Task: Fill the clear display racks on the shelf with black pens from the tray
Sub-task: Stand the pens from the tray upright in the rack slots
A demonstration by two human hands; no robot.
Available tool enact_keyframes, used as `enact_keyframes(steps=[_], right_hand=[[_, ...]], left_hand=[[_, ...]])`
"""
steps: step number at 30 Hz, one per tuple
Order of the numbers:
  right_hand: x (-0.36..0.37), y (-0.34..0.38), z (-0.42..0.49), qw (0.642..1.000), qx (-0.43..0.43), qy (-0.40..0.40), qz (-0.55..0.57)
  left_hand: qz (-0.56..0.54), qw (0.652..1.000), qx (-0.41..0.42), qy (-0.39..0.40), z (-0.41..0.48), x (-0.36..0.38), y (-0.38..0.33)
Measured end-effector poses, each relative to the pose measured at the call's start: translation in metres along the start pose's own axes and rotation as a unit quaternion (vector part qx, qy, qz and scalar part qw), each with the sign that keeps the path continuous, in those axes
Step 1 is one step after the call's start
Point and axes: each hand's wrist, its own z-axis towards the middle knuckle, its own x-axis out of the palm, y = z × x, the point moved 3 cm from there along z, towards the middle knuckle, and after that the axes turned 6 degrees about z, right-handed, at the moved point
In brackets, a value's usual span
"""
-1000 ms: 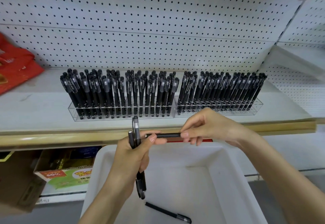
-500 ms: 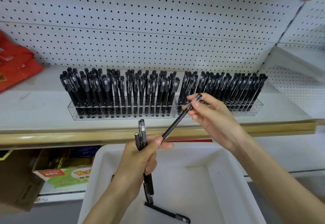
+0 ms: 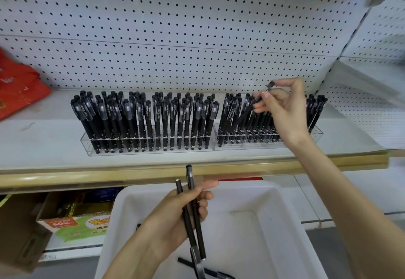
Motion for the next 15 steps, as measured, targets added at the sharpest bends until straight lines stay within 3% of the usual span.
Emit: enact_keyframes(steps=[10,15], right_hand=[[0.005,-0.026,0.005,0.998,-0.034,0.008,-0.056],[0.013,-0.032,0.005,0.995,-0.015,0.058,-0.079]], left_hand=[[0.014,0.999,0.028,0.019,-0.010,0.006,-0.010],[0.018,0.999,0.025,0.018,-0.013,0.007,-0.010]])
